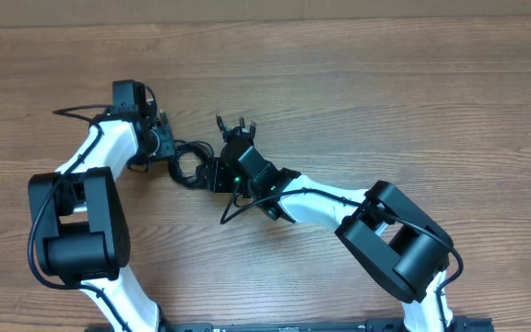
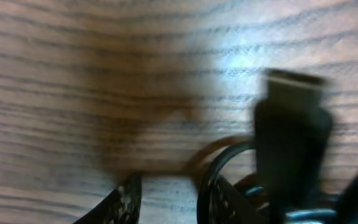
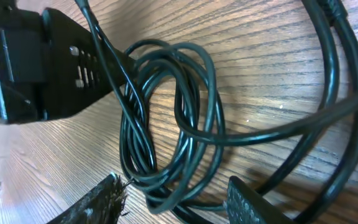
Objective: Untangle cables
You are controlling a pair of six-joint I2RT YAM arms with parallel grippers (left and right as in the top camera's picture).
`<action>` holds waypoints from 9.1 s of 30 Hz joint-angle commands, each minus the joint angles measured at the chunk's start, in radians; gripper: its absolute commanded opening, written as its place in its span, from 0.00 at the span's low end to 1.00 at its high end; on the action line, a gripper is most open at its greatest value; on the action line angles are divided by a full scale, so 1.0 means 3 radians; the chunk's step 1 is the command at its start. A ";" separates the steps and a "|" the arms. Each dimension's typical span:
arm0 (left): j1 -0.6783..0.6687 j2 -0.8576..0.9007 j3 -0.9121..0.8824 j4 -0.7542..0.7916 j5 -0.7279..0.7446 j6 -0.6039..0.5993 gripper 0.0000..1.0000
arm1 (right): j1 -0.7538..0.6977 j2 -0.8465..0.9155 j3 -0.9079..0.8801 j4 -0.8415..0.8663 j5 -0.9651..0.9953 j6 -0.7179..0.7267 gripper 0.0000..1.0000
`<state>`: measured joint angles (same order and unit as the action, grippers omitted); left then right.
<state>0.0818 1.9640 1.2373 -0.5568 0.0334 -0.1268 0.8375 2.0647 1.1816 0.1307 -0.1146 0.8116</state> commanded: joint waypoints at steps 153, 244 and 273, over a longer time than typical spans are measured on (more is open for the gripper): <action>-0.1047 -0.2166 0.0735 -0.0559 -0.1713 -0.0698 0.04 | -0.0699 0.0045 -0.0009 -0.0819 0.0927 0.1476 0.46; -0.0459 -0.0193 -0.0357 -0.0848 0.0974 -0.0247 0.22 | -0.0801 -0.0296 0.1136 -0.2982 -0.0829 -0.2433 0.70; -0.0702 -0.0289 -0.0370 -0.0660 0.1104 -0.0130 0.36 | -0.0244 -0.0292 0.1038 -0.3346 -0.0145 -0.2417 0.39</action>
<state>-0.0952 1.8980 1.1366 -0.7708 0.4595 -0.1074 0.7601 2.0006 1.5013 -0.8749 -0.1284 0.0788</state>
